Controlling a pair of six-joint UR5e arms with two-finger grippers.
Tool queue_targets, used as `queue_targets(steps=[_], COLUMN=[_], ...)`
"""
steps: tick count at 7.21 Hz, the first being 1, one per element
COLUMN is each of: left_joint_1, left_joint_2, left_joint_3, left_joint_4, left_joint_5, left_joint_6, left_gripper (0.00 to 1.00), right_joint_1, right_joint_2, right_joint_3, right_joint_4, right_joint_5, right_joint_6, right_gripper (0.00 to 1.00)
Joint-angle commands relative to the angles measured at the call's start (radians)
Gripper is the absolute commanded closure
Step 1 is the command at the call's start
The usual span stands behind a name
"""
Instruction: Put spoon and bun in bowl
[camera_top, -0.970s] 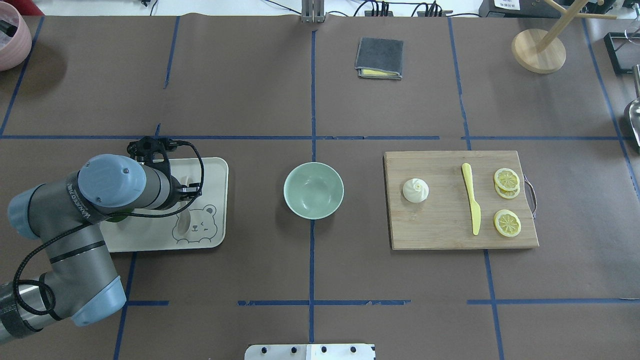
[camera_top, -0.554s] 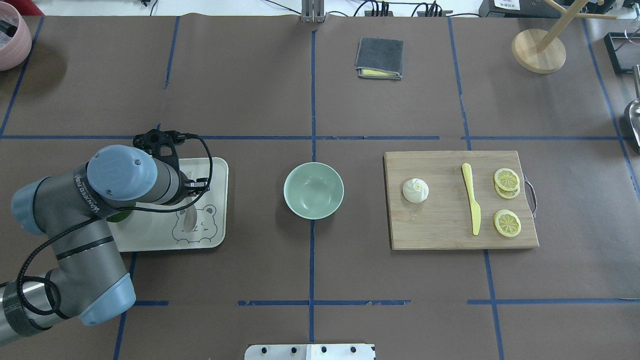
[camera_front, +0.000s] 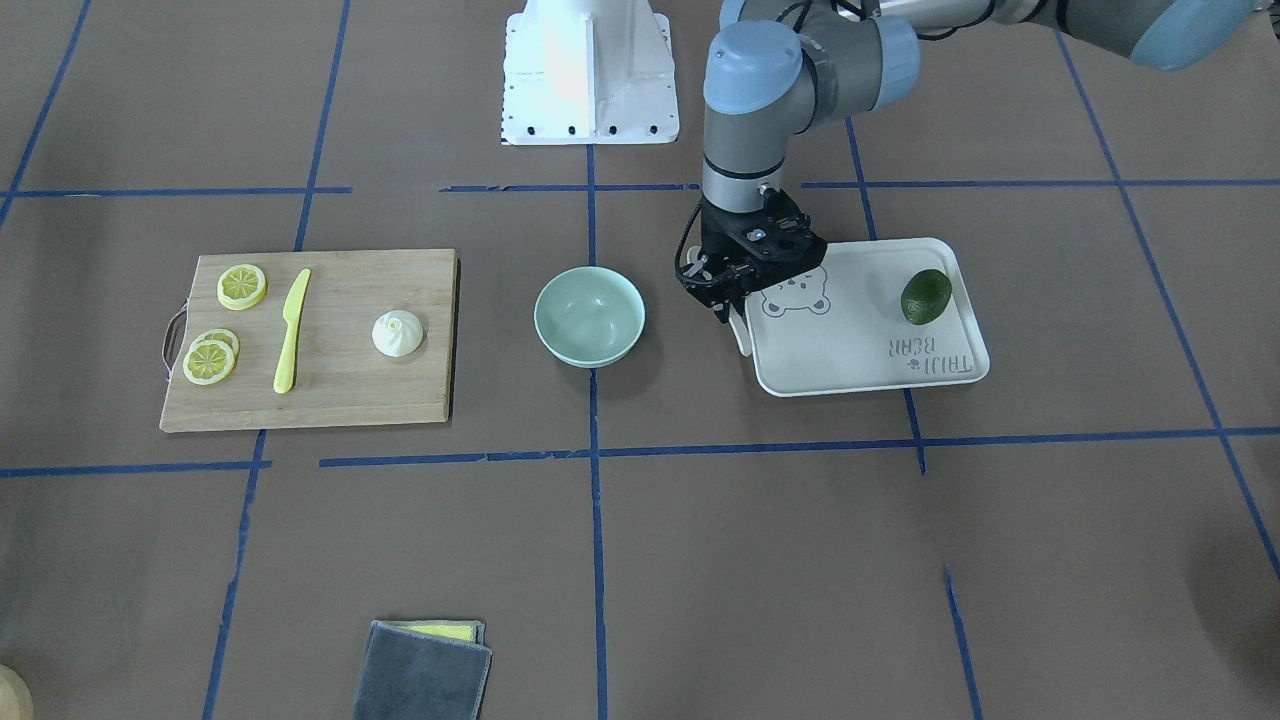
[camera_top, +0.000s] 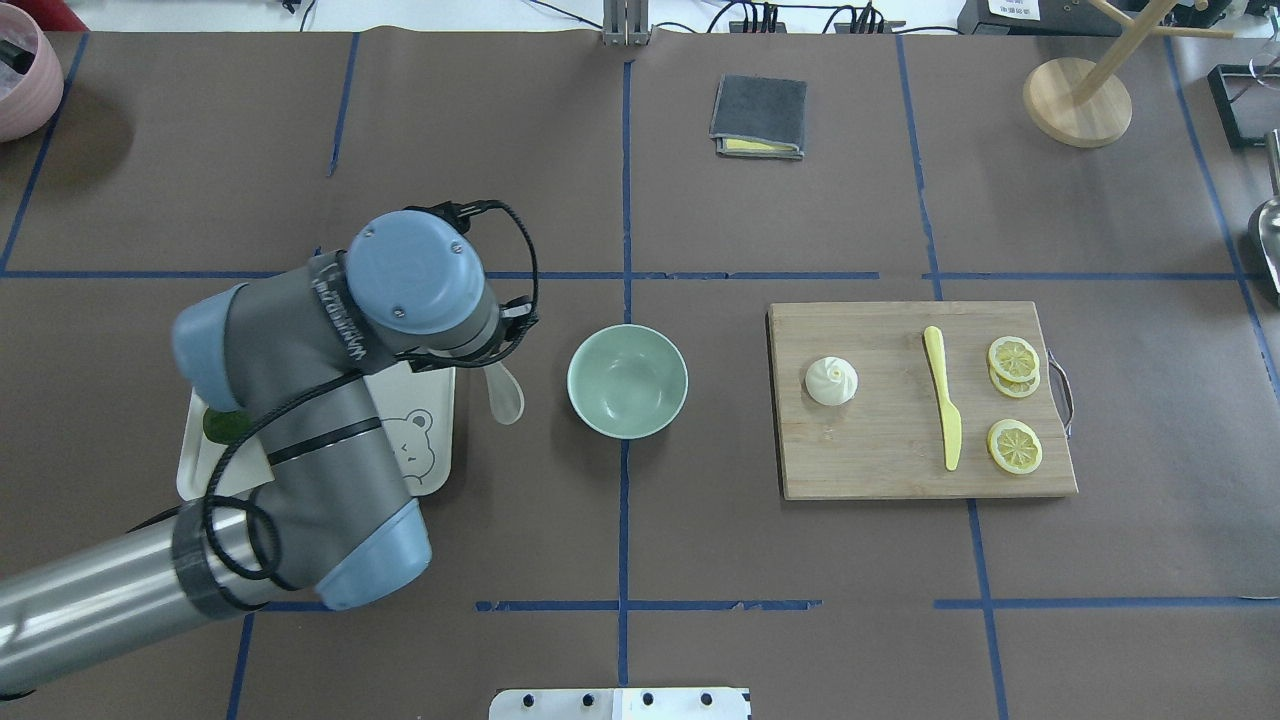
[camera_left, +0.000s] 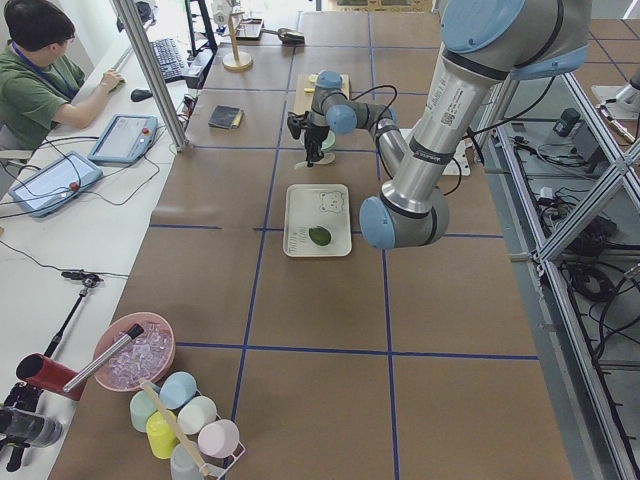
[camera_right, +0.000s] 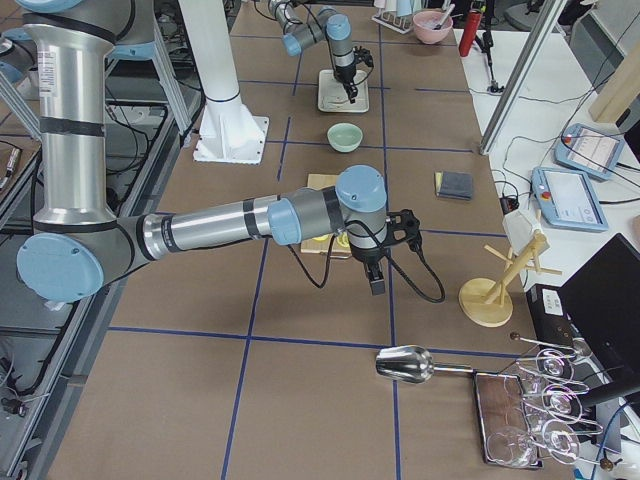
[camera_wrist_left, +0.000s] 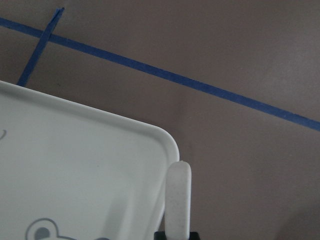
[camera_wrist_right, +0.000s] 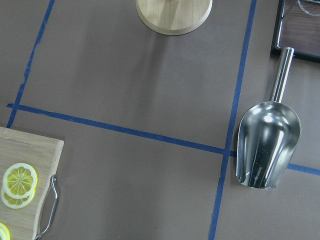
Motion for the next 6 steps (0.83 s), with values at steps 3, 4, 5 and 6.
queue_targets(steps=[3,4,5,6], left_joint_1=[0.038,0.043,0.04,0.043], left_joint_2=[-0.24,-0.237,-0.23,-0.206], left_joint_3=[0.253,0.253,0.238,0.194], left_joint_4=[0.018,0.016,0.016,0.016], left_joint_5=[-0.001,0.003,0.001,-0.001], left_joint_6=[-0.111,-0.095,-0.034,0.037], left_gripper=[1.0,0.65,0.21,0.0], right_joint_1=[0.0,0.0,0.0,0.0], right_joint_2=[0.0,0.0,0.0,0.002], right_joint_3=[-0.001,-0.001,-0.001,0.001], right_joint_4=[0.0,0.0,0.0,0.006], right_joint_5=[0.018,0.02,0.021,0.018], right_joint_6=[0.0,0.0,0.002,-0.001], right_gripper=[0.0,0.0,0.0,0.0])
